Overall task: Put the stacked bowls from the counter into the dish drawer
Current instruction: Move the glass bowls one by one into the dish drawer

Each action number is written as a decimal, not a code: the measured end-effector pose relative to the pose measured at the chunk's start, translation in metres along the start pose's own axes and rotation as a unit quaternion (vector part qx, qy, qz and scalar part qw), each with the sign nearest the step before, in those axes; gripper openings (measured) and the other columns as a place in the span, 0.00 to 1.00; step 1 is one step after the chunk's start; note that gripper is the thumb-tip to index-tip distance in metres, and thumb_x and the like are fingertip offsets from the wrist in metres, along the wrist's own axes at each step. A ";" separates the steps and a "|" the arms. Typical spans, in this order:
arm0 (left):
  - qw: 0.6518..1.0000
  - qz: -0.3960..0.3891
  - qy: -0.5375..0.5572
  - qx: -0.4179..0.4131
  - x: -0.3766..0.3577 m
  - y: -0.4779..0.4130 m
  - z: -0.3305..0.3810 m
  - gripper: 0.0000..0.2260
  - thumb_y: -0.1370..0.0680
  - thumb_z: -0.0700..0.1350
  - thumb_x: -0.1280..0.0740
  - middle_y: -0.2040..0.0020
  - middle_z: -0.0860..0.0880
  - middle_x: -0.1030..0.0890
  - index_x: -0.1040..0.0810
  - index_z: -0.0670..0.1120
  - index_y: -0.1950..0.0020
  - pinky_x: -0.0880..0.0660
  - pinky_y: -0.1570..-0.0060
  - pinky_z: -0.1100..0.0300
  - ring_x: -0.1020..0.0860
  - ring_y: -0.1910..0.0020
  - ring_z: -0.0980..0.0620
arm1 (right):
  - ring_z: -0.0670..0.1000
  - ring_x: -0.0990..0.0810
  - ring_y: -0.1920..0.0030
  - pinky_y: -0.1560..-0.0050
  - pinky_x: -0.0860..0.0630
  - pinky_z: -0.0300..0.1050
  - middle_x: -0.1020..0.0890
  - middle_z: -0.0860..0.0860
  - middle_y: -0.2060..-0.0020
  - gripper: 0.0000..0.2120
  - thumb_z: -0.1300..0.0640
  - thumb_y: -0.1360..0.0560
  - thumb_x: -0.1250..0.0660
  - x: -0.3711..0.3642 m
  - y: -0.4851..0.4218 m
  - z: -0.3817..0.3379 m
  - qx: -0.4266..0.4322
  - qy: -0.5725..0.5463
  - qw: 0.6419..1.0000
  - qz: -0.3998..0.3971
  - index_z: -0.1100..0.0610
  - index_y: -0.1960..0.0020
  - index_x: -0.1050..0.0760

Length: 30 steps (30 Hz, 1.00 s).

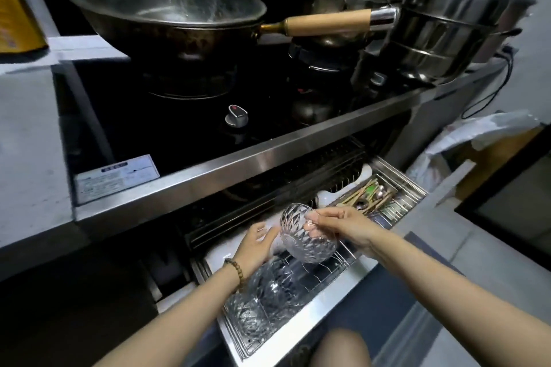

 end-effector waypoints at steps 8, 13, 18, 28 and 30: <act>0.924 0.005 -0.372 -0.087 -0.001 -0.018 -0.069 0.36 0.26 0.69 0.51 0.22 0.53 0.49 0.52 0.52 0.23 0.61 0.26 0.53 0.57 0.24 0.52 | 0.43 0.26 0.79 0.77 0.30 0.34 0.18 0.49 0.72 0.15 0.60 0.27 0.30 0.014 -0.052 0.062 -0.121 -0.004 0.991 0.063 0.64 0.41 0.22; 0.887 0.046 -0.445 -0.114 -0.005 -0.016 -0.079 0.39 0.30 0.72 0.61 0.23 0.56 0.56 0.55 0.54 0.24 0.70 0.29 0.51 0.64 0.26 0.55 | 0.46 0.24 0.73 0.78 0.28 0.35 0.19 0.50 0.69 0.16 0.58 0.25 0.33 0.012 -0.069 0.085 -0.185 0.000 0.981 0.053 0.62 0.39 0.23; 0.876 0.066 -0.460 -0.130 -0.007 -0.017 -0.085 0.39 0.32 0.73 0.67 0.25 0.58 0.59 0.55 0.56 0.24 0.74 0.31 0.51 0.67 0.28 0.56 | 0.45 0.28 0.72 0.77 0.28 0.33 0.21 0.52 0.61 0.17 0.56 0.24 0.34 0.001 -0.086 0.107 -0.244 0.027 0.969 -0.004 0.63 0.38 0.24; 0.870 0.077 -0.468 -0.136 -0.008 -0.017 -0.084 0.36 0.30 0.71 0.67 0.26 0.58 0.59 0.55 0.57 0.24 0.72 0.30 0.50 0.66 0.27 0.55 | 0.41 0.24 0.74 0.75 0.26 0.31 0.21 0.50 0.64 0.11 0.58 0.20 0.40 -0.026 -0.100 0.137 -0.304 0.059 0.944 -0.116 0.62 0.43 0.25; 0.869 0.079 -0.469 -0.137 -0.008 -0.016 -0.084 0.36 0.30 0.71 0.67 0.26 0.58 0.59 0.55 0.57 0.24 0.72 0.29 0.50 0.66 0.27 0.56 | 0.44 0.21 0.68 0.71 0.23 0.34 0.17 0.50 0.66 0.09 0.58 0.20 0.40 -0.029 -0.098 0.139 -0.313 0.064 0.939 -0.128 0.60 0.51 0.23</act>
Point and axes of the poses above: each hand's wrist, its own y-axis away from the middle knuckle, its own x-axis out of the back of the hand, z = x × y, the point moved 8 cm from there along -y, towards the middle knuckle
